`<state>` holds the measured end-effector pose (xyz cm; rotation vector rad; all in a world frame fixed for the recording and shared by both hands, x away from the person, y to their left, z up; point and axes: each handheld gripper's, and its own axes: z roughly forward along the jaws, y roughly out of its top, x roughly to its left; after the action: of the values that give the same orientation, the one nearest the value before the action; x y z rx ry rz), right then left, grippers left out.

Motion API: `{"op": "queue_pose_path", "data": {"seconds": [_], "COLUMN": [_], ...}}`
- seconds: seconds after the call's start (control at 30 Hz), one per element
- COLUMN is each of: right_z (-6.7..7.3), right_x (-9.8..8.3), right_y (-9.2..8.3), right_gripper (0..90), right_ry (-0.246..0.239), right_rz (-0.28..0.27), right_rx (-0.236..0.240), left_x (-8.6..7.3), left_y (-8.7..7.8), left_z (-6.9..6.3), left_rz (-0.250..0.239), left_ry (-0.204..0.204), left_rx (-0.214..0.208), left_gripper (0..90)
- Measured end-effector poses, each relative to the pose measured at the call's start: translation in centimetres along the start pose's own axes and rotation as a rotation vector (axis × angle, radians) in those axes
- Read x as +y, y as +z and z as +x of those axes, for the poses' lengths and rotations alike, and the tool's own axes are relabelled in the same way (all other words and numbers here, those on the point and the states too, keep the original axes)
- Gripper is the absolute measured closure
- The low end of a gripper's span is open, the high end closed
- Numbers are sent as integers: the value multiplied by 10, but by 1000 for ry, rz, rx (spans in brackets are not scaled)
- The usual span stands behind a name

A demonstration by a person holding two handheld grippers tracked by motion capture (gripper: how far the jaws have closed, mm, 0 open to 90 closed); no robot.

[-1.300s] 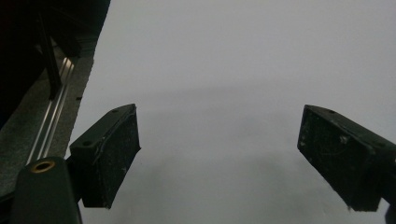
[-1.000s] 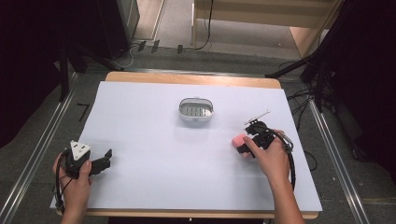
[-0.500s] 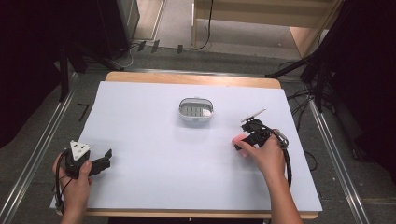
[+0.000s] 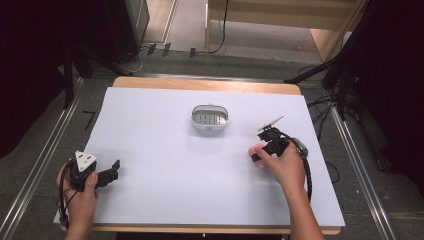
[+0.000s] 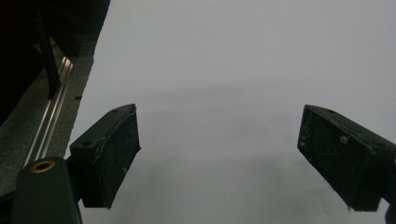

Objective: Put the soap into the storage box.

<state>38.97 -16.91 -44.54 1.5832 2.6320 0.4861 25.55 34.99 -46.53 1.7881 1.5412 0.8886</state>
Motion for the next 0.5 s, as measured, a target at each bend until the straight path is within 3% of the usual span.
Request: {"op": "queue_pose_path", "data": {"seconds": [0.17,0.5], "right_z": [1,6], "right_x": [3,11], "right_y": [-4,-10], "right_gripper": [385,386], "right_ry": [-38,-88], "right_rz": [-8,-16], "right_rx": [-17,1], "left_x": [0,0], "left_y": [0,0], "left_z": [0,0], "left_rz": [0,1], "left_ry": [-1,-1], "left_rx": [0,-1], "left_gripper": [136,136]}}
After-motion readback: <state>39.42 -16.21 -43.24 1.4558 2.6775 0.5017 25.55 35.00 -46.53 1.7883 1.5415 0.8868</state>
